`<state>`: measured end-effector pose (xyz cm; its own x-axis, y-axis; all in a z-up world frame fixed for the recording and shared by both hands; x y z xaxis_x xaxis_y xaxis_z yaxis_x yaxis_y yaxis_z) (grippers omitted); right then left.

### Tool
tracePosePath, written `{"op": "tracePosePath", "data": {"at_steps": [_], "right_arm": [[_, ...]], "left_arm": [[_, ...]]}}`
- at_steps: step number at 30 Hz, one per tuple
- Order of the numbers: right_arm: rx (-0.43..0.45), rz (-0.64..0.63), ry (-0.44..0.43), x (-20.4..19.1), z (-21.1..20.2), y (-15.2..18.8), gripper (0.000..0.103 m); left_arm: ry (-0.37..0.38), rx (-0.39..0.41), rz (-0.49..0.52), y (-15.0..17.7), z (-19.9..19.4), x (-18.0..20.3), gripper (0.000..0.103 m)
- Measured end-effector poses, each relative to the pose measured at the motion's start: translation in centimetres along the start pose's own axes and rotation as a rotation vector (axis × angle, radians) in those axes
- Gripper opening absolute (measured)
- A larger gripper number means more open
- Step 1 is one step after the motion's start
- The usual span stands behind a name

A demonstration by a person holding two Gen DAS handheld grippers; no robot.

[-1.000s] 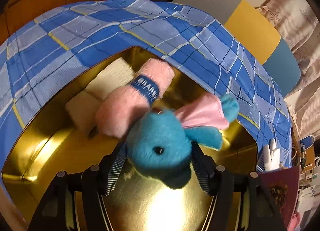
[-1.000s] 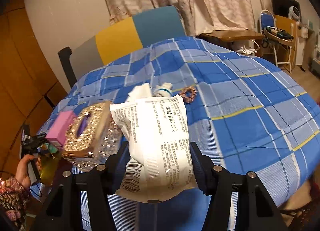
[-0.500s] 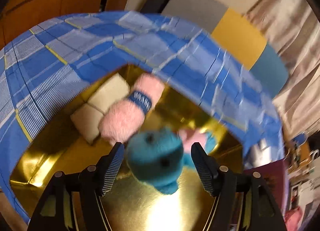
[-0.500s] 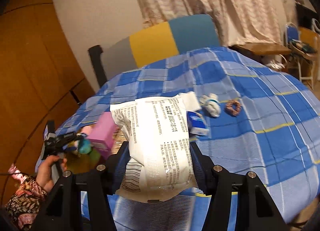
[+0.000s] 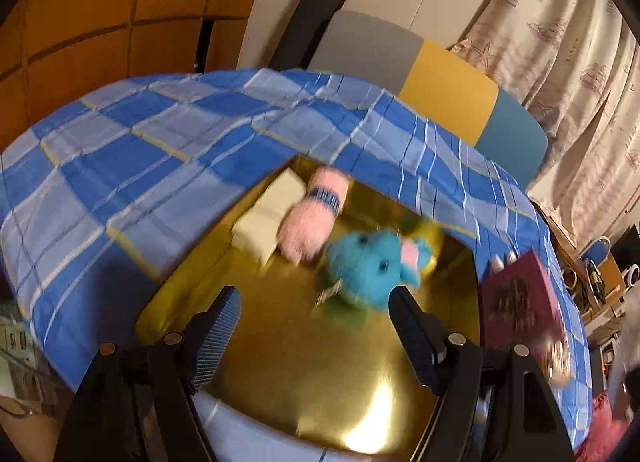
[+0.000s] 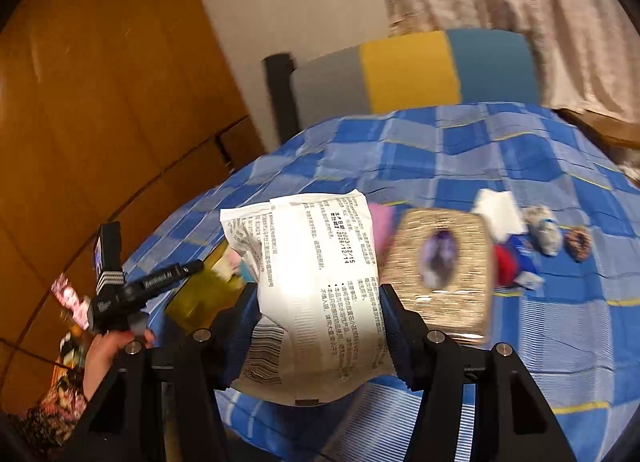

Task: Organize soft objects
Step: 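Carry the blue plush toy into the gold tray and open the left gripper, then lower the white packet into the gold tray and open the right gripper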

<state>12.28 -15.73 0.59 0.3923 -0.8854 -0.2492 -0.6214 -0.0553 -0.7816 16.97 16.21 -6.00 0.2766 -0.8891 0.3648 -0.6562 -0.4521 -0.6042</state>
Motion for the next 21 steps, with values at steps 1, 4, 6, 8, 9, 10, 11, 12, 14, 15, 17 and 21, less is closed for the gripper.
{"op": "tracePosePath", "data": {"at_steps": [1,4,6,8,9,10,11,12,14,15,17,21], "right_arm": [[-0.017,-0.016,-0.011,-0.9,1.0,-0.1,0.060],[-0.084,-0.053,-0.058,-3.4,4.3,0.2,0.060],[-0.127,-0.088,-0.073,-5.1,6.6,0.5,0.060],[-0.171,-0.113,-0.083,-6.4,8.8,0.9,0.060],[-0.198,-0.122,-0.097,-7.2,10.2,1.2,0.060],[-0.221,-0.126,-0.108,-7.9,11.3,1.3,0.060],[-0.236,-0.127,-0.115,-8.4,12.1,1.4,0.060],[-0.262,-0.131,-0.127,-9.0,13.4,1.5,0.060],[-0.288,-0.140,-0.135,-10.1,15.0,1.6,0.060],[-0.306,-0.147,-0.138,-10.7,16.1,1.7,0.060],[-0.335,-0.150,-0.149,-11.7,17.6,1.8,0.060],[-0.395,-0.161,-0.156,-13.3,21.0,2.1,0.060]], "left_arm": [[0.003,-0.006,-0.006,0.7,-0.4,-0.4,0.077],[0.020,-0.018,-0.017,2.6,-1.6,-1.6,0.077],[0.007,-0.018,-0.014,3.7,-2.3,-2.2,0.077],[-0.005,-0.016,-0.007,4.3,-2.9,-2.8,0.077],[-0.010,-0.013,-0.006,4.4,-3.1,-3.1,0.077],[-0.017,-0.010,-0.010,4.6,-3.3,-3.5,0.077],[-0.022,-0.007,-0.014,4.7,-3.6,-3.9,0.077],[-0.028,-0.002,-0.020,4.7,-3.8,-4.3,0.077],[-0.039,-0.001,-0.034,4.6,-4.0,-5.0,0.077],[-0.043,0.002,-0.042,4.5,-4.2,-5.3,0.077],[-0.055,0.014,-0.062,4.2,-4.5,-6.0,0.077],[-0.080,0.044,-0.100,3.6,-5.5,-7.4,0.077]]}}
Point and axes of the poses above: each gripper's, at about its wrist camera, not at the fingertips, and z roughly the way its jaws point, x to its right, y to its underside, the point moved 2 cm from there along z, roughly the way its jaws point, and after that the axes turned 4 degrees about -z, right-handed, at the moved point
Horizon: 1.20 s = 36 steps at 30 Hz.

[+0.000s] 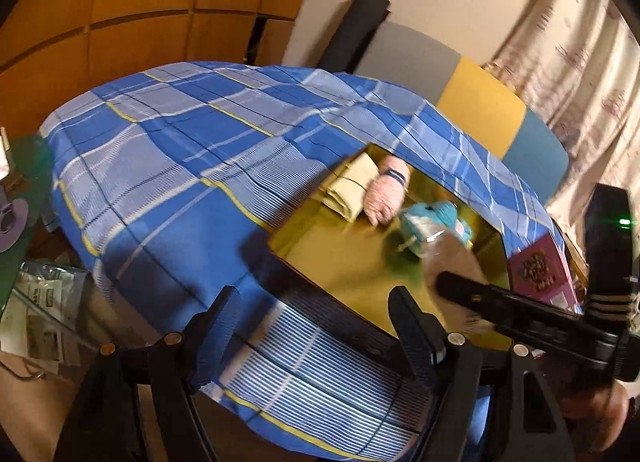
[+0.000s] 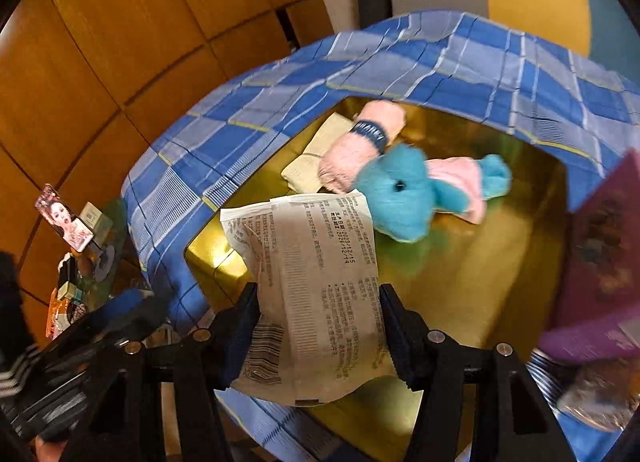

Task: Organize soft objects
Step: 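Lower the white packet into the gold tray and open the right gripper, then move both grippers back toward the remaining soft items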

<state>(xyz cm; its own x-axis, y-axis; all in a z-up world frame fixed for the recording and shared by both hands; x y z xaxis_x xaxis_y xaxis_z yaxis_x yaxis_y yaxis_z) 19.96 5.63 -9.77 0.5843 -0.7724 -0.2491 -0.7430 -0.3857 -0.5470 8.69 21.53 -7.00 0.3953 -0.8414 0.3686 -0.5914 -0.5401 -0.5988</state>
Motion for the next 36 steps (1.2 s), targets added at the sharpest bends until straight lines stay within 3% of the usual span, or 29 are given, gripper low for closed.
{"op": "tracePosePath", "data": {"at_steps": [7,12,16,29,36], "right_arm": [[-0.066,0.029,-0.003,-1.4,5.0,-2.1,0.060],[-0.066,0.092,-0.006,-2.0,7.2,-2.8,0.062],[-0.064,0.154,-0.044,-1.9,7.7,-3.0,0.071],[0.113,0.051,-0.022,-2.3,-2.2,-1.8,0.072],[0.297,-0.111,0.097,-3.6,-11.0,0.2,0.072]], "left_arm": [[-0.037,0.026,-0.084,-0.4,-0.6,-2.5,0.077],[-0.044,0.029,-0.105,-0.5,-0.4,-3.1,0.077],[-0.017,0.028,-0.109,-0.5,-0.5,-3.0,0.077],[0.101,-0.035,-0.020,1.8,0.1,0.7,0.077],[0.187,-0.095,0.108,4.4,0.3,4.6,0.077]]}}
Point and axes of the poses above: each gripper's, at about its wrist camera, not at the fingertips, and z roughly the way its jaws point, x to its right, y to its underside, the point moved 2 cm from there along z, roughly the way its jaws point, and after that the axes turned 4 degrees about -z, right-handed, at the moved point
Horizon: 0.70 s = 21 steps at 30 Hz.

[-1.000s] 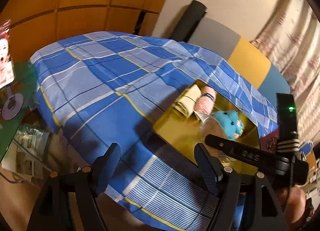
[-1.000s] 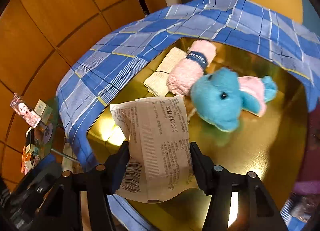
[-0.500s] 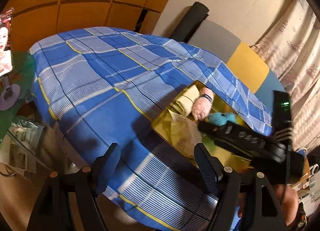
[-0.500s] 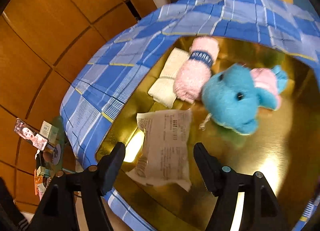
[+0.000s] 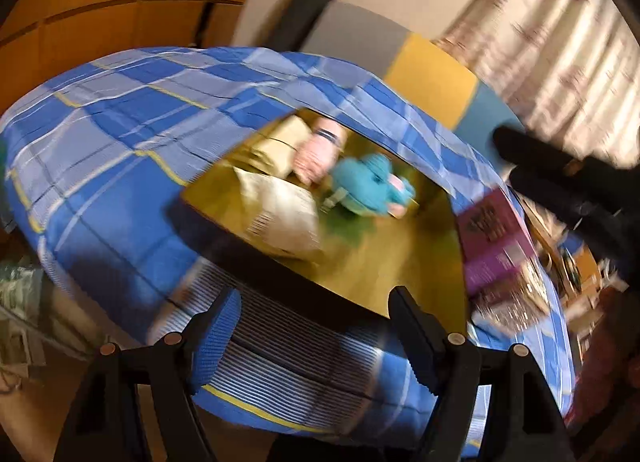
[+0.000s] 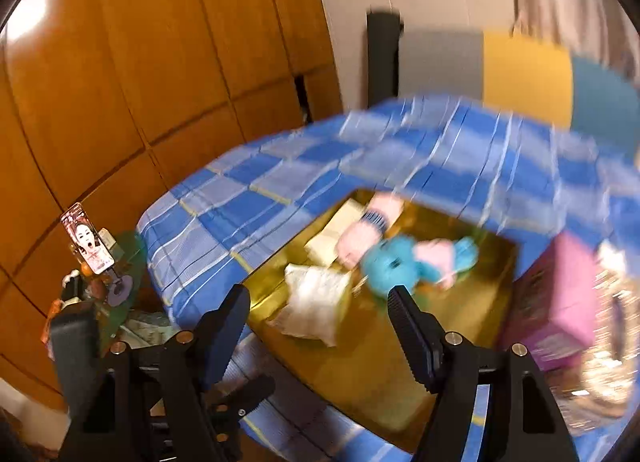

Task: Organize soft objects
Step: 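Move both grippers back toward the remaining soft items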

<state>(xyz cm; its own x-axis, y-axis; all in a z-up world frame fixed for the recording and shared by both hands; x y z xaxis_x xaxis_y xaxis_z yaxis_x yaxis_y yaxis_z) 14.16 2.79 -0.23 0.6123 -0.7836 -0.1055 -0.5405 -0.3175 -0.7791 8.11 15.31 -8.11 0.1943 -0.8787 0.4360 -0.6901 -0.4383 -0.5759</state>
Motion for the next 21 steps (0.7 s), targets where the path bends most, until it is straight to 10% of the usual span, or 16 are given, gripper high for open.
{"op": "tracePosePath", "data": {"at_steps": [10,21], "right_arm": [[0.139,0.204,0.211,9.8,-10.7,3.8,0.073],[0.046,0.511,0.458,24.2,-16.3,14.2,0.074]], "left_arm": [[0.211,-0.109,0.187,4.0,0.9,6.6,0.077],[0.287,-0.226,0.330,8.3,2.5,13.9,0.078]]}}
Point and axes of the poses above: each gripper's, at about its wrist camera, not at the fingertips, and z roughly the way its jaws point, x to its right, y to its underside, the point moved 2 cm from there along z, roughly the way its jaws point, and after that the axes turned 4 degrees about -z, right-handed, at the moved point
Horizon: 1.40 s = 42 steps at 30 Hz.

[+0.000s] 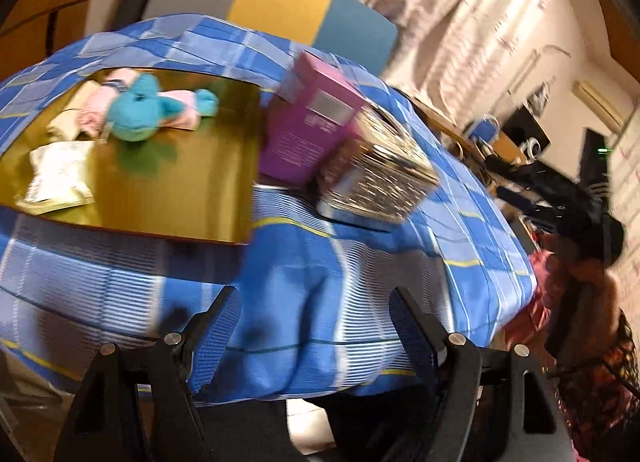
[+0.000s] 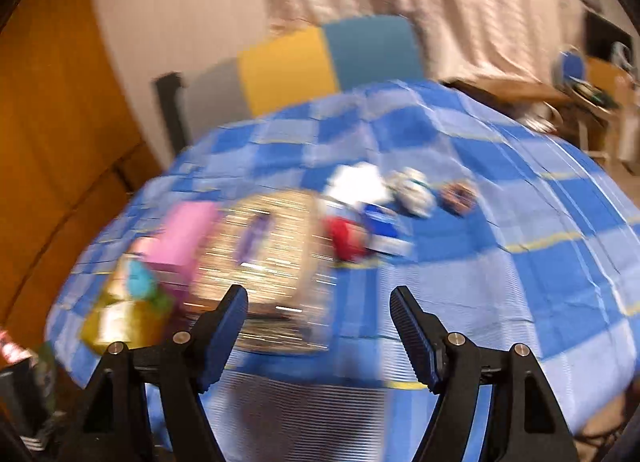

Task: Organize soft objects
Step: 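Move both grippers back toward the remaining soft items, then lower the right gripper onto the brown scrunchie and close it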

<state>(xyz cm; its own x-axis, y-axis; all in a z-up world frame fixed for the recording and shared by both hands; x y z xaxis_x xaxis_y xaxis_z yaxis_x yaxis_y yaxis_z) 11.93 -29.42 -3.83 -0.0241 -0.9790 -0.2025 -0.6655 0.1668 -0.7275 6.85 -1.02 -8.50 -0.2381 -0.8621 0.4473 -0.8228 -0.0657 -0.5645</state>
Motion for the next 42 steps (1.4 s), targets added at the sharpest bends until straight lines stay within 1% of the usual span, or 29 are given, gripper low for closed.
{"op": "tracePosePath", "data": {"at_steps": [3,6,11,14,17,20,22,26,31,35,38,39,40,41,42], "right_arm": [[-0.074,0.043,0.059,4.3,2.0,1.2,0.074],[-0.126,0.085,0.073,7.6,3.6,2.6,0.074],[-0.174,0.103,0.099,10.8,5.6,3.7,0.074],[-0.181,0.125,0.104,12.3,6.5,3.4,0.074],[-0.175,0.142,0.107,13.4,7.4,2.3,0.074],[-0.161,0.167,0.106,14.5,8.8,0.1,0.074],[-0.147,0.182,0.106,15.3,10.1,-2.0,0.074],[-0.143,0.187,0.141,16.5,13.5,-5.8,0.074],[-0.173,0.261,0.178,18.8,18.0,-8.8,0.074],[-0.204,0.254,0.187,19.6,20.7,-9.7,0.072],[-0.227,0.204,0.201,19.5,22.1,-9.6,0.064],[-0.234,0.181,0.196,19.3,22.3,-9.5,0.057],[-0.242,0.157,0.193,19.1,22.6,-9.3,0.048],[-0.249,0.134,0.191,18.9,22.7,-9.1,0.042],[-0.252,0.107,0.192,18.7,22.7,-9.0,0.033]], "left_arm": [[0.002,-0.021,0.042,-0.1,1.1,1.8,0.078],[0.002,-0.043,0.079,-0.1,1.9,3.6,0.078],[0.009,-0.078,0.117,-0.4,3.4,5.8,0.078],[0.013,-0.092,0.135,-0.5,4.1,7.0,0.078],[0.014,-0.098,0.150,-1.0,4.8,8.2,0.078],[0.023,-0.102,0.143,-1.8,5.5,9.1,0.078],[0.035,-0.095,0.127,-2.6,5.9,9.8,0.078],[0.039,-0.071,0.120,-4.7,6.4,11.1,0.078],[0.036,-0.048,0.116,-7.0,6.7,12.2,0.078],[0.033,-0.048,0.099,-8.7,7.7,12.7,0.078],[0.034,-0.051,0.082,-9.8,8.6,13.0,0.078],[0.036,-0.052,0.076,-10.0,8.7,13.0,0.078],[0.038,-0.050,0.072,-10.3,8.9,13.2,0.078],[0.037,-0.050,0.072,-10.6,9.1,13.5,0.078],[0.034,-0.049,0.073,-10.9,9.4,13.8,0.078]]}}
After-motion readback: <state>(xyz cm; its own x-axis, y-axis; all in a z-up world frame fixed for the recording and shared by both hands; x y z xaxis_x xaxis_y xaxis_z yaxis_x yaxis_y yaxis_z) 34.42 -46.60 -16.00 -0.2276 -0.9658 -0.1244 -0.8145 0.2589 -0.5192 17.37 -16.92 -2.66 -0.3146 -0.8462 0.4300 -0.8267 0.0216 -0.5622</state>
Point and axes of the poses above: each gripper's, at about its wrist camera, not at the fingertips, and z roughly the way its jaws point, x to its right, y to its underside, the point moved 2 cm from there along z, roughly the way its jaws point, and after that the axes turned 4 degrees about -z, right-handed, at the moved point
